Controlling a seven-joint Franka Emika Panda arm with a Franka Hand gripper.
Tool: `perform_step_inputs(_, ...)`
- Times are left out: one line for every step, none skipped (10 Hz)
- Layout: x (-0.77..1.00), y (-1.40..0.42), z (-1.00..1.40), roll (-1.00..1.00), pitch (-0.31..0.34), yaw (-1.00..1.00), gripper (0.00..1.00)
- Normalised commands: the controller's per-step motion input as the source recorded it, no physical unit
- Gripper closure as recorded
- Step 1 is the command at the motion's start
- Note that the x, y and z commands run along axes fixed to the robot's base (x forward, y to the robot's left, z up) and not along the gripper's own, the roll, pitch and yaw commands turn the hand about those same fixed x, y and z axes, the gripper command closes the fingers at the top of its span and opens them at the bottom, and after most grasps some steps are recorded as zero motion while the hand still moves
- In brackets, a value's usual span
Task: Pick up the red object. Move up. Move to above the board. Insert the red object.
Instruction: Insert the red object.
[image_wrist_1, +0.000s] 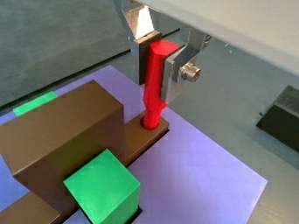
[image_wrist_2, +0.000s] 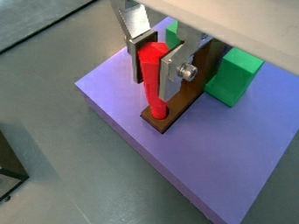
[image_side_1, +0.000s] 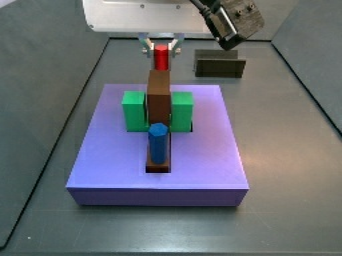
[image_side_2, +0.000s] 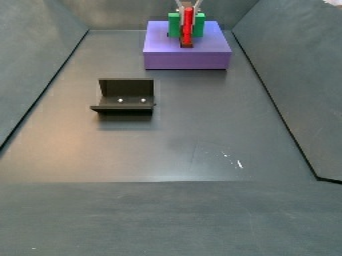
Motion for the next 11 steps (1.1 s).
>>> perform_step_inputs(0.00, -0.19, -0.24, 0.25, 0.000, 0.01, 1.00)
perform_step_inputs(0.00, -0.23, -0.26, 0.30, 0.000, 0.01, 1.00)
perform_step_inputs(0.17, 0.00, -0.33, 0.20, 0.027, 0.00, 1.00)
perform_step_inputs(0.08, 0.00, -0.22, 0.31, 0.054, 0.00, 1.00)
perform_step_inputs(0.20, 0.00, -0.08, 0.36, 0.130, 0.00, 1.00)
perform_step_inputs(0.11, 0.00, 0.00, 0.40, 0.160, 0.03, 1.00)
perform_step_inputs(0.09, 0.00, 0.00, 0.37, 0.154, 0.05, 1.00)
perform_step_inputs(0.00, -0.01, -0.31, 0.26, 0.014, 0.03, 1.00)
perform_step_inputs(0.00, -0.03, -0.41, 0.18, 0.000, 0.00, 1.00)
perform_step_inputs(-0.04, -0.05, -0.44, 0.15, -0.006, 0.00, 1.00)
perform_step_inputs(0.00, 0.00, -0.49, 0.03, -0.027, 0.00, 1.00)
